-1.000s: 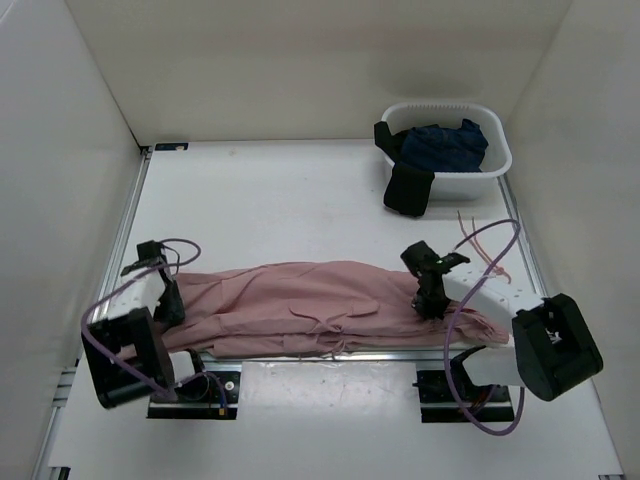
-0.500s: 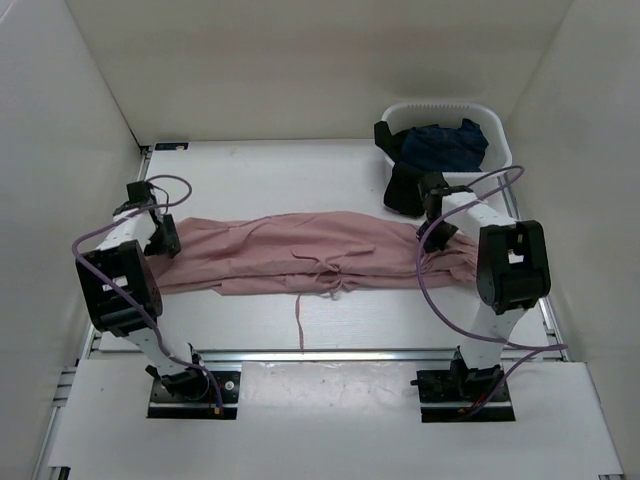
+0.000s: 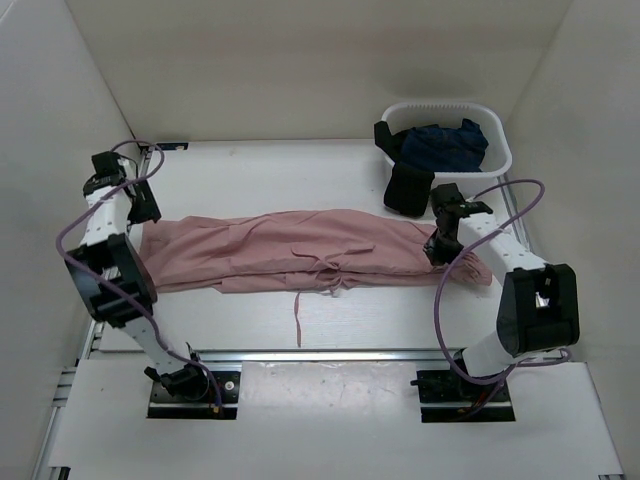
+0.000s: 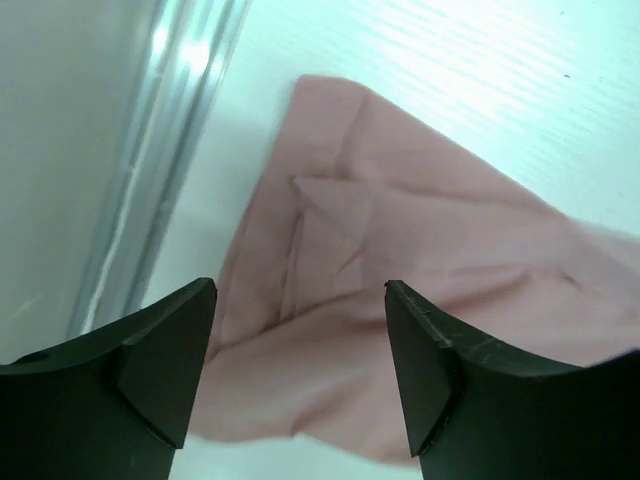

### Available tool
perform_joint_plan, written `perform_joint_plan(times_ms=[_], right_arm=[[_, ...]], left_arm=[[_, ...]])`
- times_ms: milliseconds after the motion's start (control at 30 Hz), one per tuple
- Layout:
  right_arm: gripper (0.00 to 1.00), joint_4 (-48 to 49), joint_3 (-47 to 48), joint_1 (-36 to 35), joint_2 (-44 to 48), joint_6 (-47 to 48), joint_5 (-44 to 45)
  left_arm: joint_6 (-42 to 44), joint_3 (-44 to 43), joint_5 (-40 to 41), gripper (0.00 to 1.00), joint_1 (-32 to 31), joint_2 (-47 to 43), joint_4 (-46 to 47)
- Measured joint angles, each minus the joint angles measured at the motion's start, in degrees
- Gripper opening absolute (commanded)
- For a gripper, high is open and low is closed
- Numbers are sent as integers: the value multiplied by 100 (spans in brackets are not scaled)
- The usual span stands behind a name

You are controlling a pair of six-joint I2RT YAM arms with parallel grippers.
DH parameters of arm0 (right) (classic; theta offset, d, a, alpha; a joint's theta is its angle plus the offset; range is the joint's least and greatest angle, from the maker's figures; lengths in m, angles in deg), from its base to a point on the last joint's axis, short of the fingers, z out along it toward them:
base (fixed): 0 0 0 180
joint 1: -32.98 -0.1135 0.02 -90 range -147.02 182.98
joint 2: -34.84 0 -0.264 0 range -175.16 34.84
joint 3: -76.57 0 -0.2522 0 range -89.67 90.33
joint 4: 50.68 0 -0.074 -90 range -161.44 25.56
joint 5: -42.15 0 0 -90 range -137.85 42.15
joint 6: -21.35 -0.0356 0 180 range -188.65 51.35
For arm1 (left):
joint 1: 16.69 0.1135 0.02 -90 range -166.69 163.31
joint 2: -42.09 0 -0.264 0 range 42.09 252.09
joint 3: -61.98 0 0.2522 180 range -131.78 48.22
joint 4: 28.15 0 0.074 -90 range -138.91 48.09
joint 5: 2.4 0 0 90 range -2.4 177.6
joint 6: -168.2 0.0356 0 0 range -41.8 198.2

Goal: Fold and stack the trousers
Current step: Fold the trousers

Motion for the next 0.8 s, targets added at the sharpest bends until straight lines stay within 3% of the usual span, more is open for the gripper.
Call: perform_joint_plan(times_ms=[200, 300, 433, 467, 500, 567, 633, 800], right_arm=[[3, 55, -216, 245, 11, 177, -52], [3, 85, -323, 286, 7, 195, -122], [3, 138, -498, 319, -11, 190, -146], [3, 144, -540, 337, -24, 188, -149], [3, 160, -573, 350, -37, 186, -151], [3, 170, -627, 385, -70, 186, -151], [3, 175, -643, 400, -92, 184, -153], [3, 227, -680, 409, -101, 186, -149]], left_arm=[[-11, -820, -254, 81, 0, 1845, 48], [-31, -1034, -402, 75, 2, 2310, -37], [-42, -1113, -417, 59, 9, 2306, -44], [-44, -1110, -417, 51, 9, 2306, -63], [-52, -1106, -420, 32, 9, 2306, -79], [-39, -1102, -413, 20, 7, 2306, -98], [-44, -1102, -411, 14, 2, 2306, -118], [-39, -1102, -361, 14, -15, 2286, -120]])
